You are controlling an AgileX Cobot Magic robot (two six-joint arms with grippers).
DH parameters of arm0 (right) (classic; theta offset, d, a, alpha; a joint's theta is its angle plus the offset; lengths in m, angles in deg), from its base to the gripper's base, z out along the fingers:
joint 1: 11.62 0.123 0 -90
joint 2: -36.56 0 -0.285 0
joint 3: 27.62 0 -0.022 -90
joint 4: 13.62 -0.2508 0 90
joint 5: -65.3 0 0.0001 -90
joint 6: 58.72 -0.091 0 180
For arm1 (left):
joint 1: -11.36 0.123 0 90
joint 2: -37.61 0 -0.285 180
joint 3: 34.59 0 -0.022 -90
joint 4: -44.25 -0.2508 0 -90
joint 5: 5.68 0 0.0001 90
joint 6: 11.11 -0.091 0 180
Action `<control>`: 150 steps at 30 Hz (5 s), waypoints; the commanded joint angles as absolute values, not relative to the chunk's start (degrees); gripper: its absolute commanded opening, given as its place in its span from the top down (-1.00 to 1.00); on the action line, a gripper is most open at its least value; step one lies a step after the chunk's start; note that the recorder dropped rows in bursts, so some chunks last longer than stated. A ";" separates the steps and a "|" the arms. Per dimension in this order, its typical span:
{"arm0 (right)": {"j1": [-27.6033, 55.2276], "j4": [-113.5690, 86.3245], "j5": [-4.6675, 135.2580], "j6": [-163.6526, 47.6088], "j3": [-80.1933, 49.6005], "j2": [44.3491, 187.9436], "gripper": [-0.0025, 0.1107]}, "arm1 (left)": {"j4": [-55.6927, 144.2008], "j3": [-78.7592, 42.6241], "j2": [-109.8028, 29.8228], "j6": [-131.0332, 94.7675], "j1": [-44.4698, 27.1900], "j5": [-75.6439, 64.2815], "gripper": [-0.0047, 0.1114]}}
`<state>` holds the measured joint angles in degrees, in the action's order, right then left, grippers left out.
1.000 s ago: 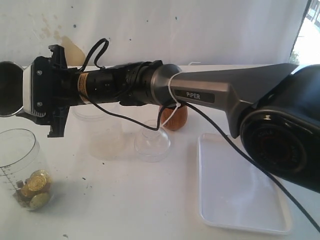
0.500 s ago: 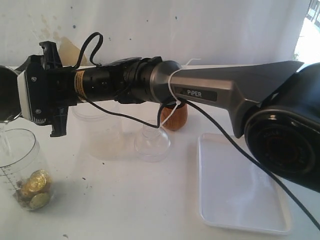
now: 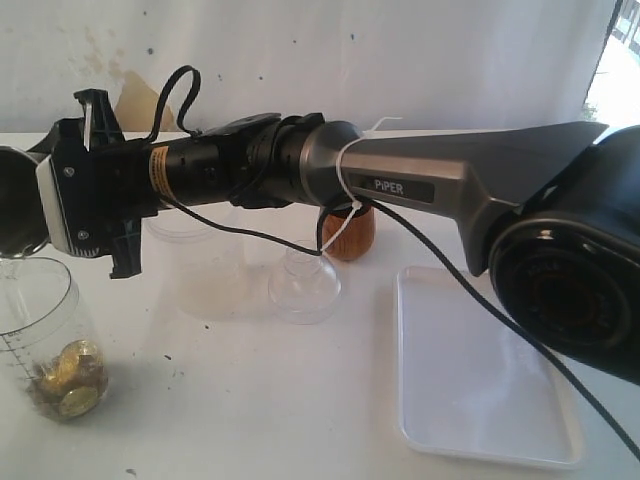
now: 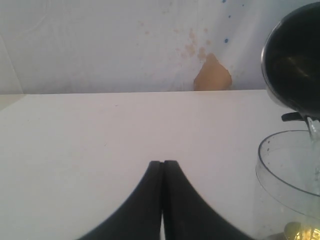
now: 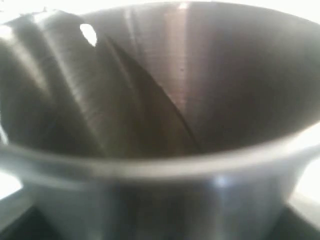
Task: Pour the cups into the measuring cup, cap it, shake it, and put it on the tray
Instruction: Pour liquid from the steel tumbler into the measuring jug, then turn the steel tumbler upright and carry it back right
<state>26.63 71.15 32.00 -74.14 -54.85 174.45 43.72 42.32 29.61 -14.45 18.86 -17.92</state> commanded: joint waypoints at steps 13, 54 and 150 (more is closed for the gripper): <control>26.56 71.68 32.82 -71.24 -55.62 173.08 0.96 | 43.83 42.62 29.82 -14.55 18.65 -17.27 0.92; 26.56 71.93 34.59 -61.48 -55.62 173.08 0.96 | 43.83 42.62 29.82 -14.55 18.65 -17.27 0.92; 20.25 32.77 12.53 -91.34 4.52 145.91 0.96 | 43.83 42.62 29.82 -14.55 18.65 -17.27 0.92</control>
<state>19.31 33.16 14.31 -94.67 4.49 143.53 43.72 42.32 29.61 -14.45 18.86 -17.92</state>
